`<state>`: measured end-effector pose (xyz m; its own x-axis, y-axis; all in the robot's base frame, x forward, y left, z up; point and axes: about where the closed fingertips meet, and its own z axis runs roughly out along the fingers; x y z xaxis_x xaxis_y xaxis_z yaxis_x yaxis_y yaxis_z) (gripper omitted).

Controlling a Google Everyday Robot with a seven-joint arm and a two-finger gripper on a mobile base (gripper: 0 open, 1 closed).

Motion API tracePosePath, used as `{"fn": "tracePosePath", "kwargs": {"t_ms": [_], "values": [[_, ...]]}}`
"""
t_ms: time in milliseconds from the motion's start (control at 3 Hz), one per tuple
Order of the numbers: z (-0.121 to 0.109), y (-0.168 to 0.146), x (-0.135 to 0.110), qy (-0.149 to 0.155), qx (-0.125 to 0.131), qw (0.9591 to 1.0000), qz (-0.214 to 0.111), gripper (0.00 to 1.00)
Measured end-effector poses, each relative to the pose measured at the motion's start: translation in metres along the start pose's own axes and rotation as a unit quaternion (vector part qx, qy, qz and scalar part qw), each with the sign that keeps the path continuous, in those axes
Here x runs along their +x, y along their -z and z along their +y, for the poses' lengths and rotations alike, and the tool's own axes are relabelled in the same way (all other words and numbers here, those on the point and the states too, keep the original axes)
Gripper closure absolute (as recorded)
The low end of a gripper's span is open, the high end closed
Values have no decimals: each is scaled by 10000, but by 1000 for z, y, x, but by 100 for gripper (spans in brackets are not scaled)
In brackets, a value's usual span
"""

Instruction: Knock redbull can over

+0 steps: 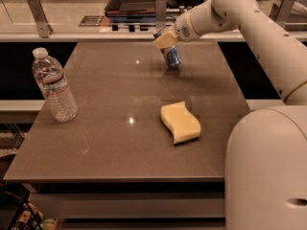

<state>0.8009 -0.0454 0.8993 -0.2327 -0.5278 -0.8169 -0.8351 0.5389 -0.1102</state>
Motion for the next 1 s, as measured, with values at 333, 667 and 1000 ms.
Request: {"fn": "tracePosePath", "kwargs": {"t_ms": [333, 667, 1000], "values": [[-2, 8, 6, 96, 118, 9983, 568, 100], [-7, 12, 9, 259, 295, 9932, 1096, 100], [-12, 7, 11, 444, 409, 9861, 1545, 100]]}}
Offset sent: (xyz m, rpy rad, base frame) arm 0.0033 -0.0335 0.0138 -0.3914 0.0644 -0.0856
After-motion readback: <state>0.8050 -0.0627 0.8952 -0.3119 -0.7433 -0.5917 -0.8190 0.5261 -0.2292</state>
